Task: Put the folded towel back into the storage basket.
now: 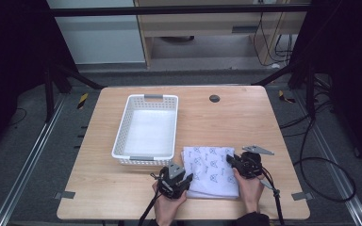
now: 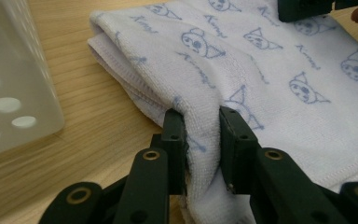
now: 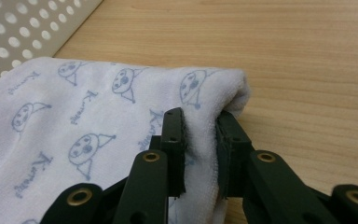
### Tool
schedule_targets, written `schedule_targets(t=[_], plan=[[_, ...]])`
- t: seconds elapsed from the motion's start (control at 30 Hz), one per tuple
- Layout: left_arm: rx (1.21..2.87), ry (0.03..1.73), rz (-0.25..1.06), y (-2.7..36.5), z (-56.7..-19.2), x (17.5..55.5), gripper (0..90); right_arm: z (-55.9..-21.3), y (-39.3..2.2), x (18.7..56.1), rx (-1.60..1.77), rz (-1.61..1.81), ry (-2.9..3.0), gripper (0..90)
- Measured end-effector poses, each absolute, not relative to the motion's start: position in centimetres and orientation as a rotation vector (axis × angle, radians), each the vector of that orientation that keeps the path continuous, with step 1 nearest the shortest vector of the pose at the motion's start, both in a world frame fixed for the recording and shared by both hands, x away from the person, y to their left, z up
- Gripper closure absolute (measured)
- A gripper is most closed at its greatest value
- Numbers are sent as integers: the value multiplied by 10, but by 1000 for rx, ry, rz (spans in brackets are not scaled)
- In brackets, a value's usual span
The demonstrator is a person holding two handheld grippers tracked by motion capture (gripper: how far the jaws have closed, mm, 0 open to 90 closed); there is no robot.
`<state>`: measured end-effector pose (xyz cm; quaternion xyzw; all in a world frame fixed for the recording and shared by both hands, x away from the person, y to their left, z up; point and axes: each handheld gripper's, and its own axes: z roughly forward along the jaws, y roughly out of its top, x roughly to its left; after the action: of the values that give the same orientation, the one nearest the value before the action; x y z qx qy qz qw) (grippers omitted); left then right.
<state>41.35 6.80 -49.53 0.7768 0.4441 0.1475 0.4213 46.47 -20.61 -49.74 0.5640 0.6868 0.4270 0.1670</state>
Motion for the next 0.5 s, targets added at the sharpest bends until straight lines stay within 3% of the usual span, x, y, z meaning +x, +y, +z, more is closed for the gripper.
schedule_targets(t=[0.5], plan=[[1888, 1046, 386, 80, -468, 397, 732, -454, -203, 435, 1460, 1332, 1905, 766]])
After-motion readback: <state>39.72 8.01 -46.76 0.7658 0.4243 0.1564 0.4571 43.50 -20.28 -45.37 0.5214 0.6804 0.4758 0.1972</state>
